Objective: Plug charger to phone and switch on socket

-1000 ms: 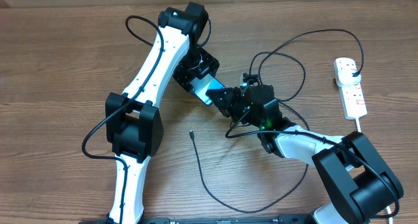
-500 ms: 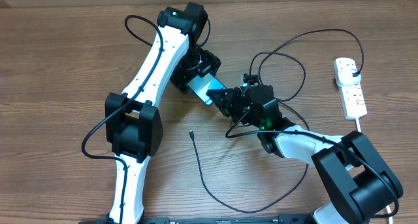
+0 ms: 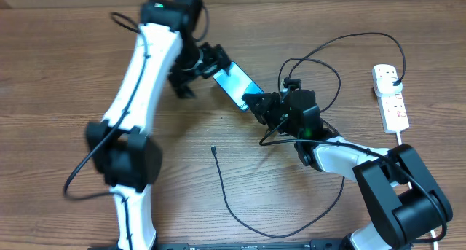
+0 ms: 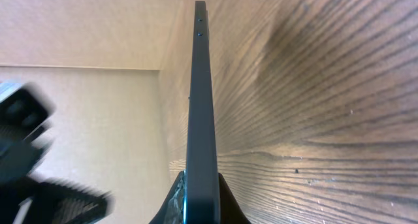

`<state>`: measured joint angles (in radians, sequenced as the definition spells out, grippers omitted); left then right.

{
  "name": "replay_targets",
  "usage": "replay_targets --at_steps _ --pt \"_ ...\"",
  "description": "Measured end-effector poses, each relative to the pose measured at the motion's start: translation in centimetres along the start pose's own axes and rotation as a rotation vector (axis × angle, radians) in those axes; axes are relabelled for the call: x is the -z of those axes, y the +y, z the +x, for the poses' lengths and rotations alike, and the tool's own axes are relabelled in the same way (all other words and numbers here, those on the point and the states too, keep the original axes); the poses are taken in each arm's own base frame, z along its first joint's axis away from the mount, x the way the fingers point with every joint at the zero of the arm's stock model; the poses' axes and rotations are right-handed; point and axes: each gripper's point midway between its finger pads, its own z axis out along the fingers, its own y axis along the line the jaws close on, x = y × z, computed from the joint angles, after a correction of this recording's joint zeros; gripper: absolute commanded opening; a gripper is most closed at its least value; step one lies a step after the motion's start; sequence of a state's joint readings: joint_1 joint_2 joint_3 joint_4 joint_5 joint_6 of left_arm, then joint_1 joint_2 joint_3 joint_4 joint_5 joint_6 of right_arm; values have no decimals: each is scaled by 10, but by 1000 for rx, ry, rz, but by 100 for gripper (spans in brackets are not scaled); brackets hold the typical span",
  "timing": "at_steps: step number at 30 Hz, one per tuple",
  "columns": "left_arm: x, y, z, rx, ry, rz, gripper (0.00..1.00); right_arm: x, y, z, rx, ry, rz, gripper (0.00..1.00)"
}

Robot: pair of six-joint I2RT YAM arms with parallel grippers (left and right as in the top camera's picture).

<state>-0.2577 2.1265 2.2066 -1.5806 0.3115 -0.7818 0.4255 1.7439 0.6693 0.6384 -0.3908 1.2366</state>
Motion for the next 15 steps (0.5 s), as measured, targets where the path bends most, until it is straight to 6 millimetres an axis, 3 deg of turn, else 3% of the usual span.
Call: replay_targets --at_steps 5,8,11,15 --pt "68 29 11 -56 -184 -33 100 2 7 -5 11 2 -35 4" --pt "88 44 21 -83 -264 -45 100 3 8 -3 12 14 -39 4" --pt "81 56 22 -97 -302 -51 100 4 12 -1 18 25 -50 4" --pt "34 75 25 -118 -270 -56 100 9 25 0 44 32 -78 4"
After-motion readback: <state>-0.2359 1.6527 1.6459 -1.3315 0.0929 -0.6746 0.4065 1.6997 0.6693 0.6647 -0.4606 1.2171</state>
